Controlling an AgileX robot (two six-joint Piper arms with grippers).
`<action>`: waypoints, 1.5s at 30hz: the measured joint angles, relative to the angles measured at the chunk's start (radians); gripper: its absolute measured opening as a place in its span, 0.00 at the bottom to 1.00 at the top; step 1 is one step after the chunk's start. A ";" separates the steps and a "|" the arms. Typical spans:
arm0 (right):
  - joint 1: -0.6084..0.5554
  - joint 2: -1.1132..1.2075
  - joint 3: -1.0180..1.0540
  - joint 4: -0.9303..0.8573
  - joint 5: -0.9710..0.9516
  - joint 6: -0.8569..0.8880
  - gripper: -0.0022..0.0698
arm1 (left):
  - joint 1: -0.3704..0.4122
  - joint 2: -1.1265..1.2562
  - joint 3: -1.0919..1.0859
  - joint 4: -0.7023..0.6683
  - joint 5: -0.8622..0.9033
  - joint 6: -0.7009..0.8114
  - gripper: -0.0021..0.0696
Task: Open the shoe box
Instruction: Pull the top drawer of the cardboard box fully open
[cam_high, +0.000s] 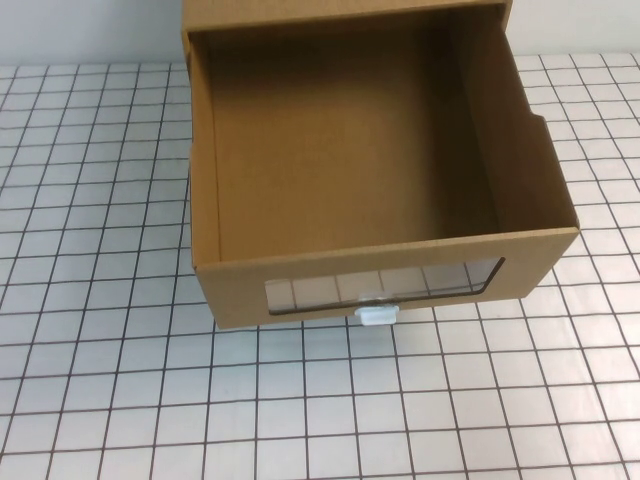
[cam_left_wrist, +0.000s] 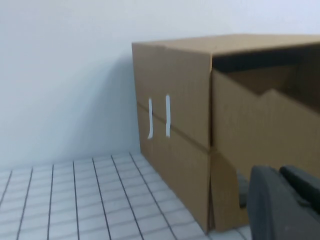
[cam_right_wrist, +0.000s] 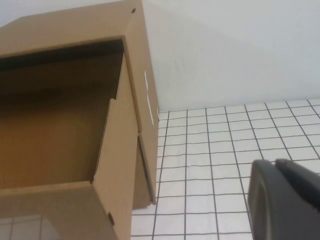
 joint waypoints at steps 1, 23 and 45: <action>0.000 -0.002 0.004 0.000 -0.004 0.000 0.01 | 0.000 -0.016 0.029 -0.002 -0.014 -0.002 0.03; 0.000 -0.006 0.007 0.004 -0.015 0.000 0.01 | 0.000 -0.043 0.208 -0.006 0.054 -0.009 0.03; -0.140 -0.234 0.325 -0.081 -0.165 -0.002 0.01 | 0.000 -0.043 0.208 -0.006 0.060 -0.009 0.03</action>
